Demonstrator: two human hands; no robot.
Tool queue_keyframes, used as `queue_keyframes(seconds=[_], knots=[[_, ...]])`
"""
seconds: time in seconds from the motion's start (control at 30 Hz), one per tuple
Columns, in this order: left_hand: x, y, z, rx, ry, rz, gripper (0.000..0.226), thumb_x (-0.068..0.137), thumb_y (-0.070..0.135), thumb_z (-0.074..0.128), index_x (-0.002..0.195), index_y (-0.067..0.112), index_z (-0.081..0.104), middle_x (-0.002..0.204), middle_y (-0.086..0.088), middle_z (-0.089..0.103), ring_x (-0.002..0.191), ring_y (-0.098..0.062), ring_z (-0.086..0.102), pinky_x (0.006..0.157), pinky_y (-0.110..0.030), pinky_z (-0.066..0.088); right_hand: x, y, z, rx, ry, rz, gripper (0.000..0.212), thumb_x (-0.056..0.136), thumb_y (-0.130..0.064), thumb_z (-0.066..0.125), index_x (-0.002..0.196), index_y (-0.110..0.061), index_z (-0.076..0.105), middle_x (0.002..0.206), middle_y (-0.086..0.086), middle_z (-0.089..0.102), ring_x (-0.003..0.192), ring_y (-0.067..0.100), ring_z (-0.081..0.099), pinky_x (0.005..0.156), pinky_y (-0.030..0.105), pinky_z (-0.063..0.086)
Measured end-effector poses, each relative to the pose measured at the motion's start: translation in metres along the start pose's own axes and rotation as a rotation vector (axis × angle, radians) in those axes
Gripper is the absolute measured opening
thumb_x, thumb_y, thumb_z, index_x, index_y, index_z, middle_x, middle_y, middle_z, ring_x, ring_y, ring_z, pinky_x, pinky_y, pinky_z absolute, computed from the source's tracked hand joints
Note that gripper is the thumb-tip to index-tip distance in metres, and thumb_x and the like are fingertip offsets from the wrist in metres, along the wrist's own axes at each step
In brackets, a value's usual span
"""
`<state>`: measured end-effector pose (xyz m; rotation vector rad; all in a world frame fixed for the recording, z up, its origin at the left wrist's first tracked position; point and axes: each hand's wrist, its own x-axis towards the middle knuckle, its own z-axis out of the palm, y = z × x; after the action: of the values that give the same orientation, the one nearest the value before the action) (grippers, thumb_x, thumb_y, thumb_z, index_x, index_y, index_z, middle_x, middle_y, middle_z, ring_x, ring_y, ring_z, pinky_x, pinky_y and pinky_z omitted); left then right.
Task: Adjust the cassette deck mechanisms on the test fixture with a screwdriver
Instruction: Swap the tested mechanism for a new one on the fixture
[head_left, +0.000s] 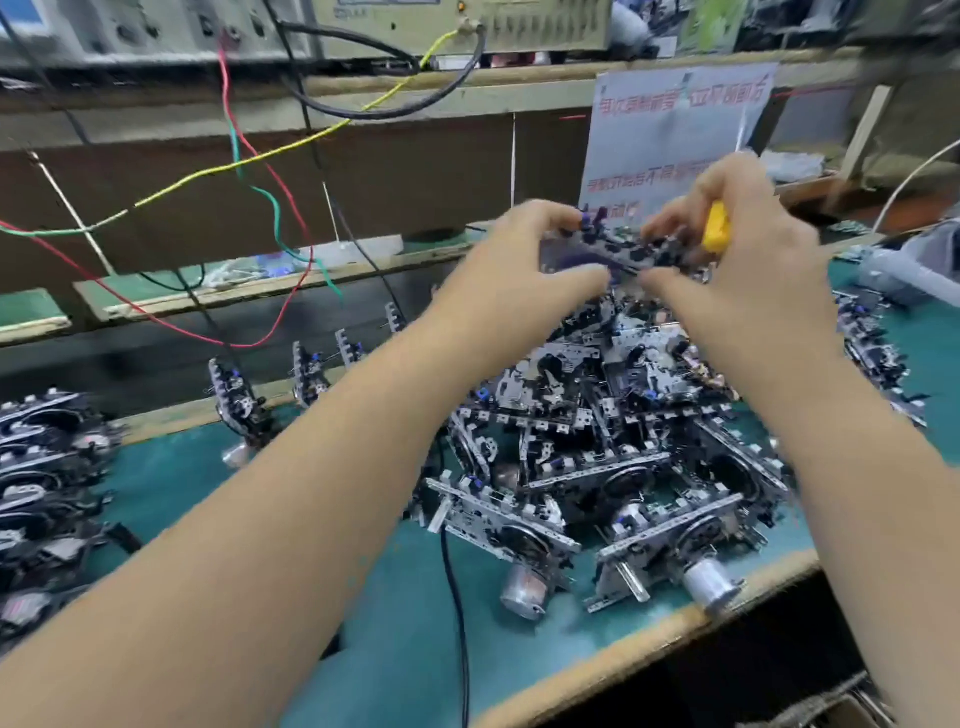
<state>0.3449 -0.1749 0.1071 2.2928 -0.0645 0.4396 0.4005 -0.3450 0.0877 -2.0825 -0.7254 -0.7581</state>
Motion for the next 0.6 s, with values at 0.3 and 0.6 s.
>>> queue_keyframes(seconds=[0.3,0.6], knots=[[0.007,0.007,0.046,0.011,-0.206,0.021,0.046,0.098,0.036,0.060,0.142,0.033,0.051,0.145,0.014,0.053,0.123,-0.003,0.050,0.095,-0.023,0.038,0.013,0.106,-0.003,-0.294,-0.151,0.297,0.045,0.080,0.001,0.074,0.095,-0.021,0.038,0.105,0.007,0.072,0.086,0.030,0.052,0.074,0.043,0.045],[-0.078,-0.039,0.006,-0.324,-0.069,-0.136,0.028,0.096,0.021,0.066,0.123,0.028,0.066,0.124,0.020,0.068,0.114,0.008,0.060,0.100,-0.016,0.047,0.013,0.102,0.000,-0.407,-0.280,0.368,0.028,0.090,-0.003,0.057,0.097,-0.026,0.042,0.095,0.019,0.061,0.086,0.036,0.050,0.072,0.043,0.039]])
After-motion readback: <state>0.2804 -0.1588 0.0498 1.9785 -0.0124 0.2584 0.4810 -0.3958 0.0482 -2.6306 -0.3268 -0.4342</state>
